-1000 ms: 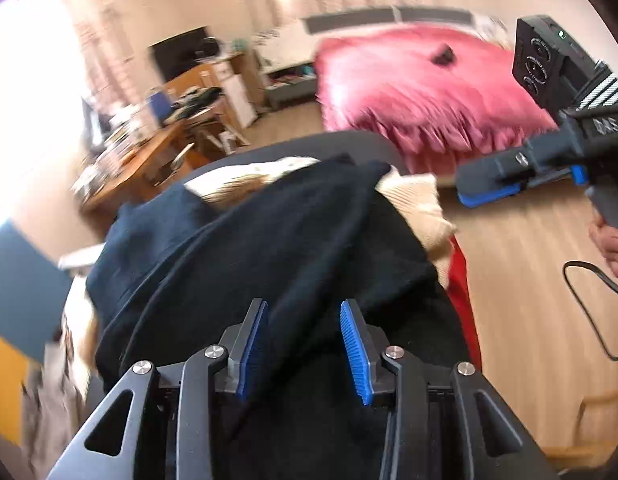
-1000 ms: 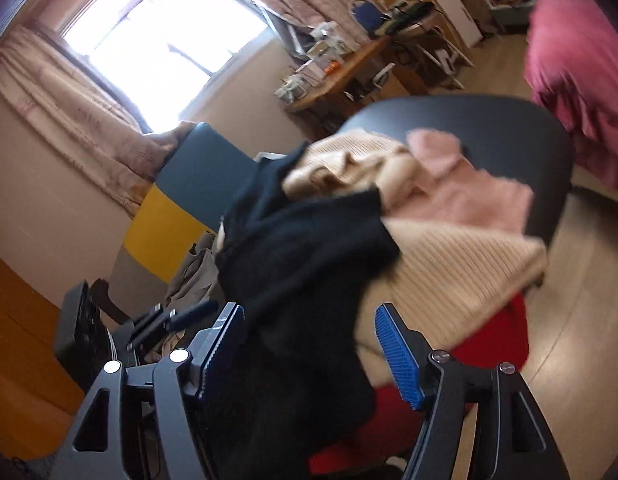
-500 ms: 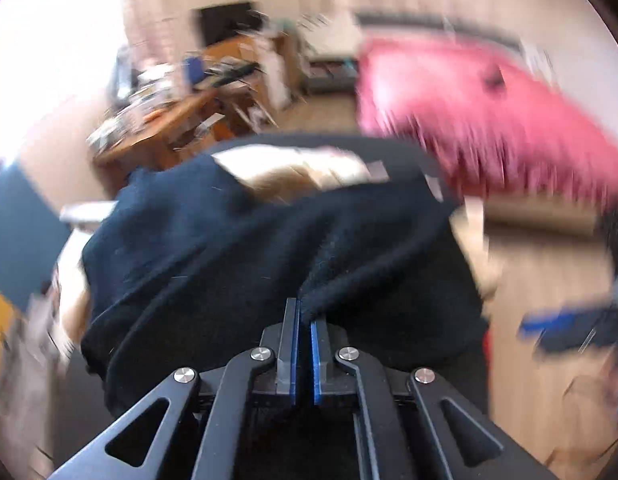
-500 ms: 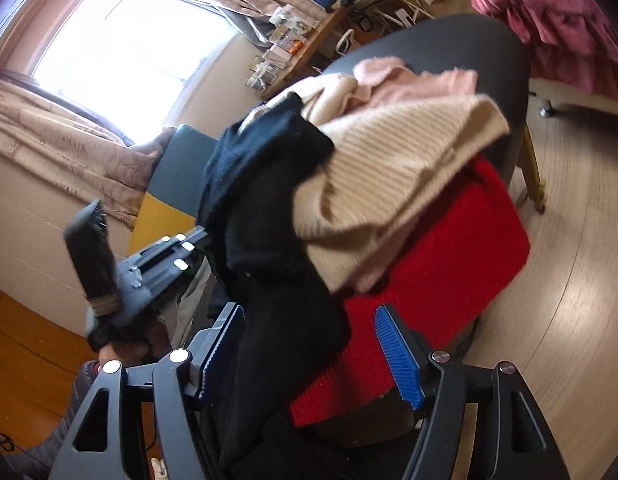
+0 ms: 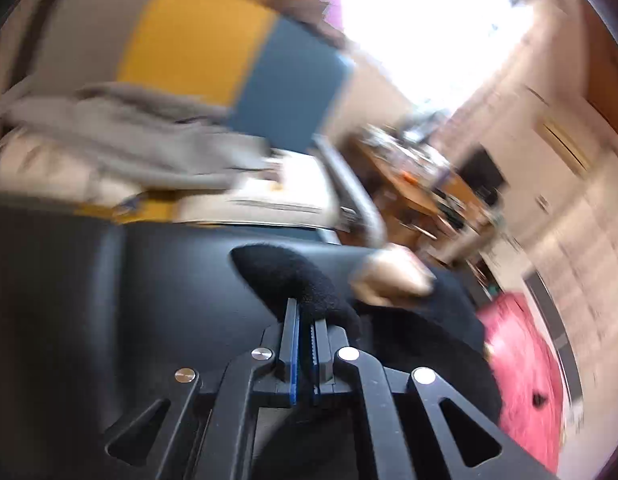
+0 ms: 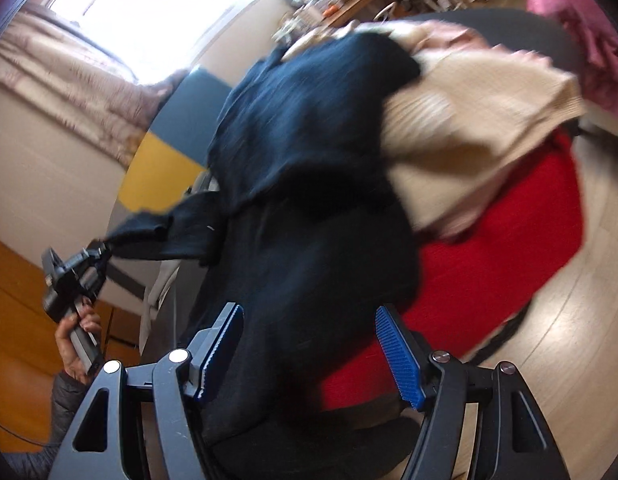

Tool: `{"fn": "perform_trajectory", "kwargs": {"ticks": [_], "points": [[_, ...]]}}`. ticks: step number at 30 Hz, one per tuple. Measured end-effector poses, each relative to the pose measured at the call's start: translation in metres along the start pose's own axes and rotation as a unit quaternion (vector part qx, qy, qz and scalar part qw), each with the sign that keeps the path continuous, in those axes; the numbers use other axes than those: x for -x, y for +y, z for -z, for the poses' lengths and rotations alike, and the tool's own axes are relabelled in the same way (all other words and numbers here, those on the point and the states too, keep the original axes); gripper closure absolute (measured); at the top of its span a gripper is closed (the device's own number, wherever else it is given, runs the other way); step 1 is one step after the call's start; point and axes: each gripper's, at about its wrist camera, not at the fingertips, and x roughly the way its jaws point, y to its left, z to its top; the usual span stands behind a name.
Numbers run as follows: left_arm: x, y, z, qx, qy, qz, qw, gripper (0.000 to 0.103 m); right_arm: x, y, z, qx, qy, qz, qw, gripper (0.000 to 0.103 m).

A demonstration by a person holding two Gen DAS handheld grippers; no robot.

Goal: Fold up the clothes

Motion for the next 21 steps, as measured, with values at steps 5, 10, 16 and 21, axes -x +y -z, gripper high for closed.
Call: {"fn": "perform_trajectory", "kwargs": {"ticks": [5, 10, 16, 21], "points": [[0.036, 0.098, 0.012, 0.079, -0.011, -0.034, 0.9962, 0.100, -0.037, 0.037, 0.010, 0.040, 0.024, 0.038, 0.998, 0.021], [0.063, 0.151, 0.023, 0.115, -0.024, -0.047, 0.9919, 0.100, -0.053, 0.090, 0.015, 0.125, -0.004, 0.095, 0.988, 0.019], [0.109, 0.186, 0.031, 0.134, -0.062, -0.050, 0.9878, 0.100, -0.090, 0.151, 0.038, 0.242, 0.043, 0.105, 0.964, 0.019], [0.153, 0.210, 0.038, 0.157, -0.100, -0.050, 0.9813, 0.100, -0.156, 0.181, 0.069, 0.297, 0.138, 0.120, 0.937, 0.019]]}}
